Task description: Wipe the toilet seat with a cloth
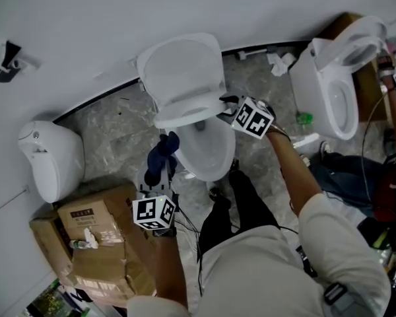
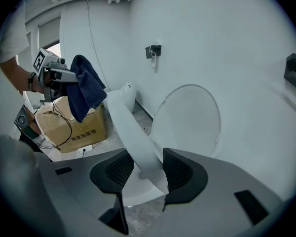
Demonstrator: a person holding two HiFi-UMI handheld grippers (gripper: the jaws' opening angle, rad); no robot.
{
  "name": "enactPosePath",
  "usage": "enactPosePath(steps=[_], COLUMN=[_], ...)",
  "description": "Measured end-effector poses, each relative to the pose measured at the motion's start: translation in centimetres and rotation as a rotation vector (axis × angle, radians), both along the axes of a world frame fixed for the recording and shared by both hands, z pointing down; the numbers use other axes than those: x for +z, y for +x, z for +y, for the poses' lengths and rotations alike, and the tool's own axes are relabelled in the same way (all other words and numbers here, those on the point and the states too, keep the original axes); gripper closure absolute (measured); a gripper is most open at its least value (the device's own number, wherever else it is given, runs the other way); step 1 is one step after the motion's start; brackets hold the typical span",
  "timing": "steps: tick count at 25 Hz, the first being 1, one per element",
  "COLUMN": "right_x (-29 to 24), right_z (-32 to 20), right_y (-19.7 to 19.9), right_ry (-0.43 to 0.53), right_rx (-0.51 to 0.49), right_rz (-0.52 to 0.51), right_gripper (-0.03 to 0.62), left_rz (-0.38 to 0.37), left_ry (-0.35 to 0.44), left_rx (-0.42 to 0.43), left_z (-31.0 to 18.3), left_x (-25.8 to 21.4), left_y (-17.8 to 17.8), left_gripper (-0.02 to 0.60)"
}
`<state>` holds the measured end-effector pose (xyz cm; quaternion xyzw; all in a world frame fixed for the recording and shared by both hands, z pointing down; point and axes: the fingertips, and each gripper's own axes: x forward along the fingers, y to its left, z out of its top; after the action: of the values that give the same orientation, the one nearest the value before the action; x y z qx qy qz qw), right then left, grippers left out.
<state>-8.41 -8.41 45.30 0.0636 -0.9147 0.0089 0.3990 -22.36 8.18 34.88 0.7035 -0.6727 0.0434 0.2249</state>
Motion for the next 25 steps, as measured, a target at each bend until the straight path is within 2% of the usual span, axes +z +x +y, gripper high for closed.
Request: enactPosePath(steps=[6,10,17,25], right_x=[2.3,4.0,7.0,9.4], right_z=[5.3,8.4,13.1,16.1], right_y=[1.9,3.3,5.4,6.2], right_ry=[0.025,0.006,-0.078,-0.093], right_rx=[-0.081,-0.145,-0.177,-0.236], right_rz=[0.100,0.179,0.188,0.245], right_gripper=[0.376,0.355,0.315,0.299], left_rz=[0.014,0.031,0.047,0.087], left_ry=[-0.018,-0.020,-0.046,-0.083], left_rx=[0.028,0.038,0.060,0.074], left_z=[2.7,3.8,5.4,6.0], left_x=[0.9,1.5,3.2,6.1], left_y=[0.5,1.1,2.3,3.6], left_gripper=[0.545,0.545,0.545,0.545])
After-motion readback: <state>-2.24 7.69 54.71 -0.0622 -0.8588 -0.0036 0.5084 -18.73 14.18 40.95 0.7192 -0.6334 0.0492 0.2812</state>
